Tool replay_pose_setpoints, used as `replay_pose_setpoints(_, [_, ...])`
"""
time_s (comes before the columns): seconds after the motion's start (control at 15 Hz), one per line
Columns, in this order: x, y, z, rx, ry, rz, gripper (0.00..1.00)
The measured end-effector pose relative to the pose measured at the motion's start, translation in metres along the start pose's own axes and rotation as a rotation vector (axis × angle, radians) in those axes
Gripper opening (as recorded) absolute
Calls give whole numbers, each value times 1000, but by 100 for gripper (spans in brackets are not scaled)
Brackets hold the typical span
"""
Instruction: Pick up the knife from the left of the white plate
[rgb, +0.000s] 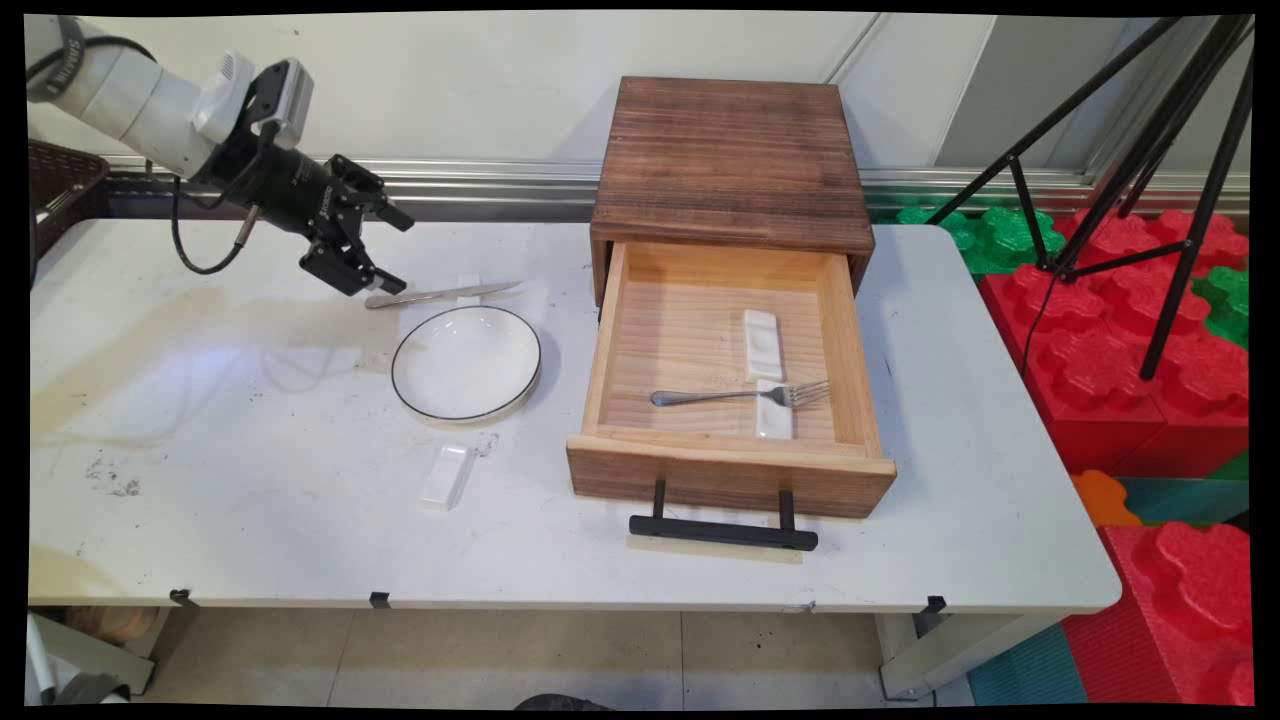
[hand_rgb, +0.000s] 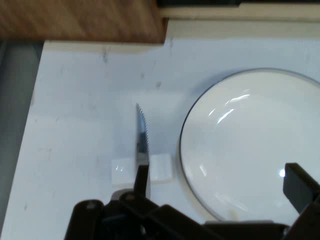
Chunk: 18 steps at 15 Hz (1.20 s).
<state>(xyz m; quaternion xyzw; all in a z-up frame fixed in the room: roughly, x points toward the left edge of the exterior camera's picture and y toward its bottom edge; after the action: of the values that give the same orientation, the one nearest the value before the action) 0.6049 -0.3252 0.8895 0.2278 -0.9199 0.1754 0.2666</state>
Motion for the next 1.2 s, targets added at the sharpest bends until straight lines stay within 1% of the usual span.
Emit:
replay_pose_setpoints(0.27, [-27, -14, 12, 25, -58, -5, 100])
replay_pose_setpoints(0.67, [-54, -25, 27, 38, -119, 4, 100])
replay_pose_setpoints(0.87, [-65, -30, 39, 34, -130, 17, 100])
replay_pose_setpoints(1.2, [-74, -39, 58, 31, -133, 40, 100])
